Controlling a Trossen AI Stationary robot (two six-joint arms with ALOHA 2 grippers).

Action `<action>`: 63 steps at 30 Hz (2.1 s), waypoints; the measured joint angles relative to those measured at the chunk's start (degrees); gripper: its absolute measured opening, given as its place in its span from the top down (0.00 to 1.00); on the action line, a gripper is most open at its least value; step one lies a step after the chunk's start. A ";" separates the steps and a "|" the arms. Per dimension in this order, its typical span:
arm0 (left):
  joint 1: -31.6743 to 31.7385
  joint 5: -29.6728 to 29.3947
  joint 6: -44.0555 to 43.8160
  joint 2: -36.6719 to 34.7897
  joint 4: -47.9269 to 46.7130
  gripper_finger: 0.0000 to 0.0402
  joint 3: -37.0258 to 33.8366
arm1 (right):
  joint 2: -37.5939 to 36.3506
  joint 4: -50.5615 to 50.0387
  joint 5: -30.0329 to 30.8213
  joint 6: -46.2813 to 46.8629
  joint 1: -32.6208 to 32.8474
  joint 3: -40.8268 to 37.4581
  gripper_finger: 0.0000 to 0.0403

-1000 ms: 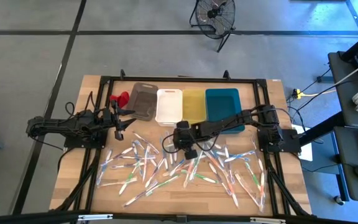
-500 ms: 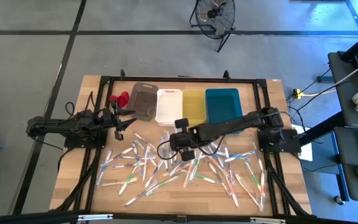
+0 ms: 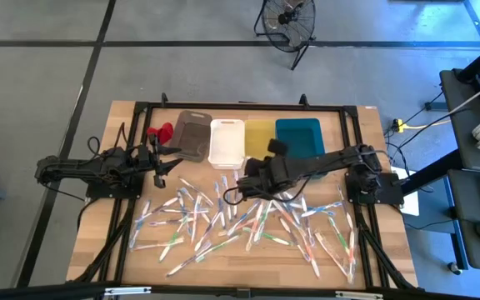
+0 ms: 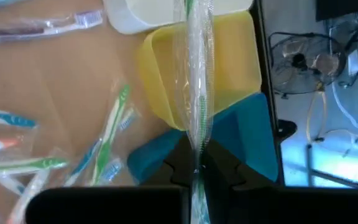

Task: Pick & Place Toothbrushes
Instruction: Put the green toothbrush into the blue bin

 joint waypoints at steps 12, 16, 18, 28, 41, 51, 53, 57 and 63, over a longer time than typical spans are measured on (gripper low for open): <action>-0.04 0.25 -2.05 0.63 -0.87 0.61 0.00 | -12.52 0.11 -1.56 8.49 -4.18 -6.71 0.97; -0.04 0.26 -2.05 0.63 -0.92 0.61 0.00 | -19.32 0.21 -1.95 13.14 -6.41 -13.02 0.97; -0.04 0.25 -2.05 0.63 -0.85 0.61 0.00 | -22.91 0.07 -2.80 16.68 -7.68 -16.75 0.97; -0.04 0.25 -2.05 0.63 -0.87 0.61 0.00 | -33.39 3.26 -9.04 28.14 -14.61 -35.35 0.95; -0.04 0.01 -2.12 0.63 -0.87 0.61 0.00 | -33.75 26.14 -18.33 16.98 -24.98 -51.94 0.95; -0.04 -0.01 -2.51 0.64 -0.87 0.61 0.00 | -33.71 37.77 -21.70 12.90 -28.83 -58.30 0.96; -0.04 0.01 -2.49 0.63 -0.87 0.61 0.00 | -33.56 39.32 -21.71 12.11 -29.53 -59.08 0.96; -0.04 0.01 -2.51 0.63 -0.87 0.61 0.00 | -33.24 42.94 -21.93 9.94 -30.84 -61.04 0.96; -0.04 -0.01 -2.47 0.63 -0.87 0.61 0.00 | -32.79 45.07 -22.10 7.72 -31.43 -62.68 0.85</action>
